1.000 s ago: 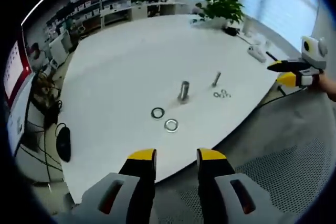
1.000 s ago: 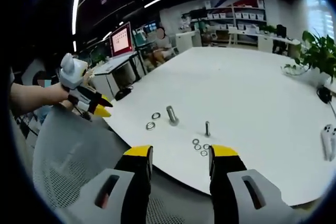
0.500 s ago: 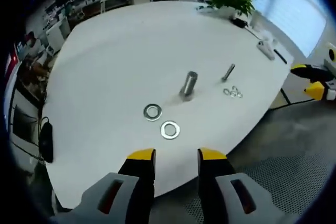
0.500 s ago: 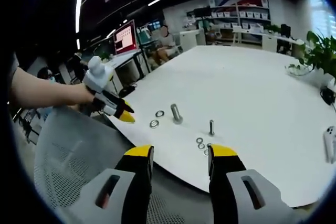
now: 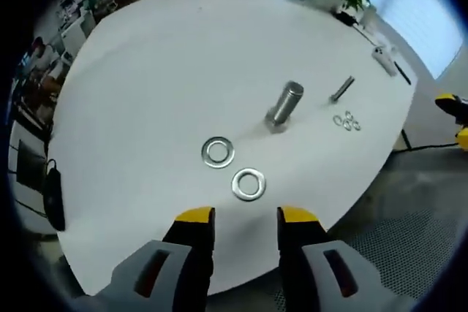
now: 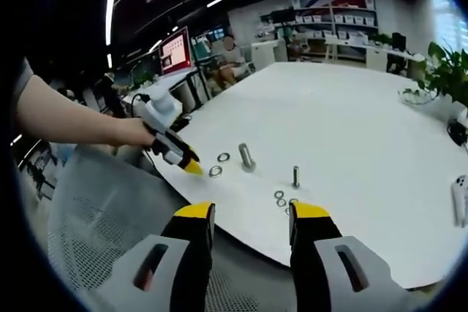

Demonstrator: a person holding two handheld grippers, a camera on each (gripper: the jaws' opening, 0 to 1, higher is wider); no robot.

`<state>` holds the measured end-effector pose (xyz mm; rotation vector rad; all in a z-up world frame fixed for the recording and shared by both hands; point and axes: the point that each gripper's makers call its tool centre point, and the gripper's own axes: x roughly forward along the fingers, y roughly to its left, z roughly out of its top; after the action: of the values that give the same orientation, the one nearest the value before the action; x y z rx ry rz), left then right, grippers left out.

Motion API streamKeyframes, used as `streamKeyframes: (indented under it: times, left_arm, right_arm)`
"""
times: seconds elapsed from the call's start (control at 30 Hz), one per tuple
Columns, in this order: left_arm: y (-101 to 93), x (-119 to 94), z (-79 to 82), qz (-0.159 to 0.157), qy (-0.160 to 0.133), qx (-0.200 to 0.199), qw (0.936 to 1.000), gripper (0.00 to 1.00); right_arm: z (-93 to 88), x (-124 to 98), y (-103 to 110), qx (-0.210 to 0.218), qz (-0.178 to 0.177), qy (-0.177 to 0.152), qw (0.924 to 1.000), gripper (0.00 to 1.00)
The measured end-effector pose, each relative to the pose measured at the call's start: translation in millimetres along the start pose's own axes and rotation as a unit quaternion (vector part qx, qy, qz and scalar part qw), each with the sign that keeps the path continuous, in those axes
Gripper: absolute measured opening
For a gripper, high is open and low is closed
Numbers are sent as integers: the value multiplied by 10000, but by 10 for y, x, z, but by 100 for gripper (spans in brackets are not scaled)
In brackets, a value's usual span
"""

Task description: Place the washer onto the threaded stud by aligning its center hole with the stud, sliding it down to the base, and recovering from edge contact or off-axis alignment until the washer reaches the visible bottom stop.

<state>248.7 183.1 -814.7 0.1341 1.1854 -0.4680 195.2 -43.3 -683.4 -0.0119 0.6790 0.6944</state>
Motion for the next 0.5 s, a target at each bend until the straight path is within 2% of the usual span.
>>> streamKeyframes:
  times: [0.27, 0.4, 0.5]
  left_arm:
    - [46, 125, -22, 8, 217, 78, 9997, 34]
    - [22, 138, 21, -30, 178, 68, 9998, 35]
    - [27, 172, 11, 12, 220, 216, 9995, 35]
  right_arm:
    - [-21, -4, -21, 30, -43, 37, 10000, 43]
    - [-30, -8, -34, 44, -62, 52, 10000, 43]
    - [-34, 0, -19, -2, -26, 76, 10000, 42]
